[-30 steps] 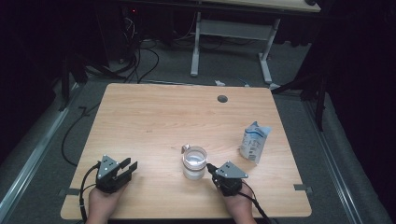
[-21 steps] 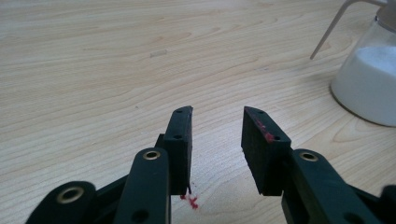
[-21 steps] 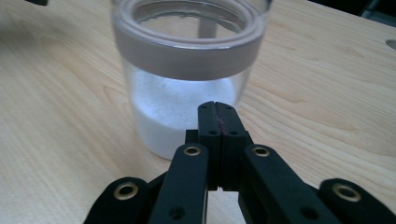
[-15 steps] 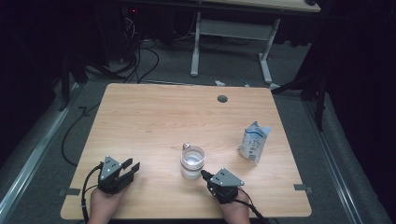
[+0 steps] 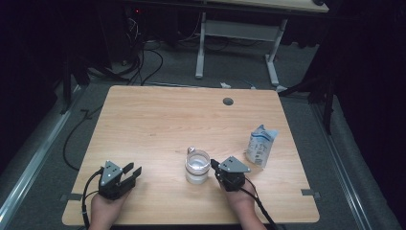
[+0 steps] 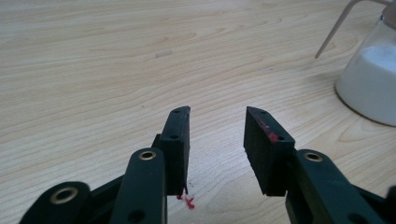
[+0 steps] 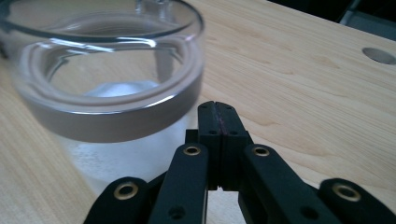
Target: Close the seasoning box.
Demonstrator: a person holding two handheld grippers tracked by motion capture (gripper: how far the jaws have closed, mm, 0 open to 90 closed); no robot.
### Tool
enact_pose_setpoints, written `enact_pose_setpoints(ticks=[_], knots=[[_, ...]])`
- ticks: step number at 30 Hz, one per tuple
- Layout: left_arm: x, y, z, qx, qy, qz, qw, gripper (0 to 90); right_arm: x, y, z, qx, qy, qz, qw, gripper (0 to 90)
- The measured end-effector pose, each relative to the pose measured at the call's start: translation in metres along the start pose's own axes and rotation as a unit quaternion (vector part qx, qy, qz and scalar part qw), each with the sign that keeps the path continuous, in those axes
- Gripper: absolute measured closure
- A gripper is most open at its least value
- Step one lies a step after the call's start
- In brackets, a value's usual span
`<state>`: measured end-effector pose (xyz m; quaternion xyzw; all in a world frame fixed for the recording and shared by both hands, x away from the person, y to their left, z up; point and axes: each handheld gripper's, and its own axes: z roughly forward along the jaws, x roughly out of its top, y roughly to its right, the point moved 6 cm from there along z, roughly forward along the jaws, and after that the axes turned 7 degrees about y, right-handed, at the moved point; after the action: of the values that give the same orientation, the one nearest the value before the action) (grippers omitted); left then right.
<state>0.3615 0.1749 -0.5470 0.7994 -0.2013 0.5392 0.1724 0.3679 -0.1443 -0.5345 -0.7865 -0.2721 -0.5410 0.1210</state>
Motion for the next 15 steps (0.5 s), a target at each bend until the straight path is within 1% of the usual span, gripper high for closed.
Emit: enact_pose_setpoints(ticks=[1, 4, 5, 7, 8, 9, 11, 12, 13, 15], knots=[[0.0, 0.0, 0.0, 0.001, 0.001, -0.002, 1.0, 60.2, -0.001, -0.001, 0.0, -0.002, -0.003, -0.003, 1.0, 90.0], [0.0, 0.0, -0.001, 0.001, 0.003, -0.003, 1.0, 60.1, -0.001, -0.002, -0.001, -0.001, -0.003, -0.001, 1.0, 90.0], [0.0, 0.0, -0.001, 0.0, 0.003, -0.003, 1.0, 60.1, -0.002, -0.004, -0.004, 0.0, -0.003, -0.005, 1.0, 90.0], [0.001, 0.0, -0.001, 0.001, 0.003, -0.002, 1.0, 60.1, -0.001, -0.006, -0.005, 0.004, -0.001, -0.004, 1.0, 90.0], [0.001, 0.0, -0.001, 0.001, 0.003, -0.003, 1.0, 60.1, -0.001, -0.007, -0.006, 0.005, 0.0, -0.007, 1.0, 90.0], [0.0, 0.0, -0.001, 0.0, 0.002, -0.002, 1.0, 60.1, -0.001, -0.012, -0.009, 0.01, 0.003, -0.01, 0.9999, 90.0], [0.0, 0.001, -0.001, -0.002, 0.0, -0.001, 1.0, 60.1, -0.001, -0.017, -0.012, 0.015, 0.005, -0.013, 0.9998, 90.0], [0.0, 0.001, -0.001, -0.002, 0.0, -0.001, 1.0, 60.1, -0.001, -0.017, -0.012, 0.015, 0.005, -0.013, 0.9998, 90.0], [0.0, 0.002, 0.0, -0.001, 0.001, 0.0, 1.0, 60.1, -0.001, -0.021, -0.013, 0.019, 0.008, -0.013, 0.9997, 90.0], [0.0, 0.002, 0.0, -0.001, 0.001, 0.0, 1.0, 60.0, -0.001, -0.024, -0.014, 0.022, 0.009, -0.014, 0.9996, 90.0]])
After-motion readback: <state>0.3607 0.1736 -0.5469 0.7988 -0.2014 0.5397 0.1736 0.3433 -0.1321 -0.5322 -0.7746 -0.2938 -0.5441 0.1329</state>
